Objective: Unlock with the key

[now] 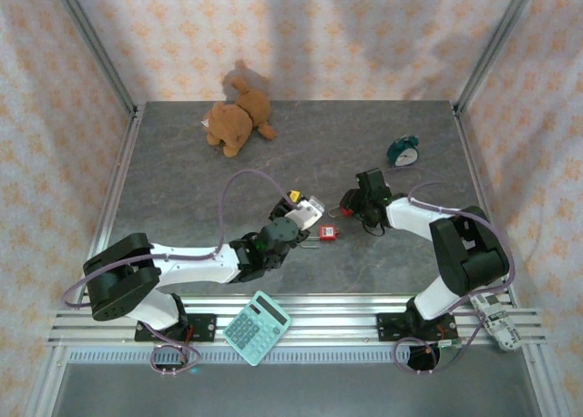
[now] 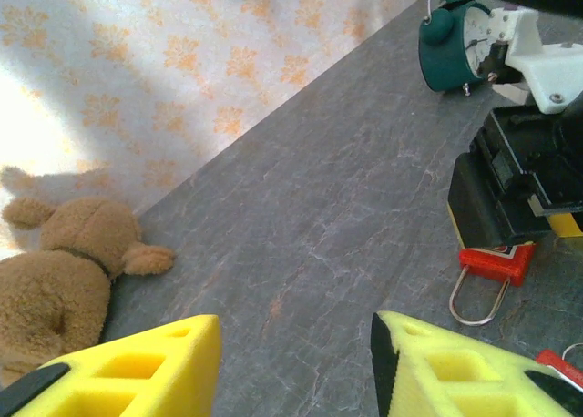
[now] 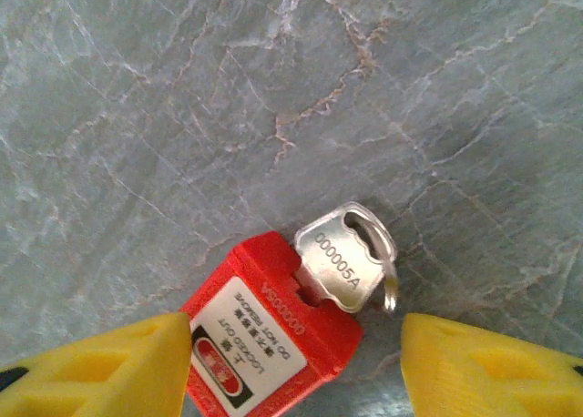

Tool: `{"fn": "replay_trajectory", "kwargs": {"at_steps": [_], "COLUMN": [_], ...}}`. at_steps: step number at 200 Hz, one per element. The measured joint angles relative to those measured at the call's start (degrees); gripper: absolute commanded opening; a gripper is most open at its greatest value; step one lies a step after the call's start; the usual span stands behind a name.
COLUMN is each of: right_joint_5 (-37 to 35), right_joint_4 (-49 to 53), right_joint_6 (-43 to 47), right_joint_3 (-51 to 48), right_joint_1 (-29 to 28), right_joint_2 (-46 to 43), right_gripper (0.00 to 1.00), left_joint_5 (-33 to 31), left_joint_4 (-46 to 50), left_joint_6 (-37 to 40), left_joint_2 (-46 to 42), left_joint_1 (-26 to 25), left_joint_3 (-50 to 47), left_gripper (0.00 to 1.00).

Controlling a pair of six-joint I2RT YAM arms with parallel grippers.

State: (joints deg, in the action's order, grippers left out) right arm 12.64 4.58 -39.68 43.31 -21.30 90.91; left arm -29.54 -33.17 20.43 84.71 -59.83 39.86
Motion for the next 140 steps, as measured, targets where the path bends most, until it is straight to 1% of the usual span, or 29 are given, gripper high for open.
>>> {"fn": "replay_trajectory", "kwargs": {"at_steps": [20,45,65,90,99,114,127,140], "right_joint_5": [1.95,7.39,9.33,8.59,7.34,4.79,3.02,2.01], "right_joint_4": [-1.7,-5.88,-5.57,-2.32,-0.59,2.45,4.22,5.35], "right_joint_6": [-2.27,-4.09,-3.78,-1.62,-0.76,0.74,1.79,2.49], "right_joint_3": [0.66,0.98,0.98,0.98,0.98,0.92,0.22,-1.36], "right_joint_1": [-0.02,-0.98,-1.31,0.15,0.61,1.36,2.84,5.6], "right_joint_2": [0.79,1.14,-1.86,-8.55,-11.32,-15.65,-19.54,-23.3], "right_gripper": [0.62,0.62,0.62,0.63,0.63,0.64,0.65,0.65], "left_joint_5": [0.24,1.14,2.25,4.72,6.67,11.72,17.62,23.87], "left_joint_4": [0.9,3.67,4.46,6.27,8.15,13.44,20.15,26.86], "left_joint_6": [-0.26,-2.12,-3.1,-3.61,-3.69,-3.89,-3.87,-3.63], "left_joint_2": [0.7,1.07,2.69,7.28,9.38,13.44,17.14,20.5], "left_joint_1": [0.81,2.89,4.57,5.44,5.64,6.49,8.0,10.16], "left_joint_3": [0.94,3.45,6.34,11.04,13.49,19.1,25.42,31.76], "left_gripper": [0.55,0.62,0.65,0.69,0.69,0.7,0.7,0.71]}}
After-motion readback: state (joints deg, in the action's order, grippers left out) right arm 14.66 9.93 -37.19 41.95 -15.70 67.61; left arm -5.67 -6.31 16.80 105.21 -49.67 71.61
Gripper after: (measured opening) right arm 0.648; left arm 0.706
